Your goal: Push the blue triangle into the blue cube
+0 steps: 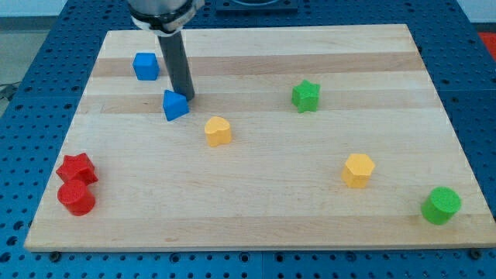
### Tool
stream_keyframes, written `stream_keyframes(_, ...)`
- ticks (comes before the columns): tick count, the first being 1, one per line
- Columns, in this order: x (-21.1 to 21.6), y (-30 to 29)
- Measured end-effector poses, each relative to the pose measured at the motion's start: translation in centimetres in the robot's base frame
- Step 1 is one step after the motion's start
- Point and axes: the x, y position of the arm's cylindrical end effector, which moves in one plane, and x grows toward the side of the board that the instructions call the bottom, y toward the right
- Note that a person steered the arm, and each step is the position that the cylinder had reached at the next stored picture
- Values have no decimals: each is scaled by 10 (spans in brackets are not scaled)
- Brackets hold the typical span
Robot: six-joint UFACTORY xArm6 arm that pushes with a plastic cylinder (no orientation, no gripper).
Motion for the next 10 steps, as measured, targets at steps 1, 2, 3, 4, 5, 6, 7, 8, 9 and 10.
stream_keyframes(1, 5, -4)
stream_keyframes(2, 5, -9)
stream_keyframes(3, 28, -9)
stream_keyframes(4, 38, -17)
stream_keyframes(5, 35, -9)
stream_keyframes(6, 42, 15)
stream_keyframes(7, 56, 15)
stream_keyframes(8, 84, -6)
stream_keyframes(9, 88, -25)
stream_keyframes(10, 88, -32)
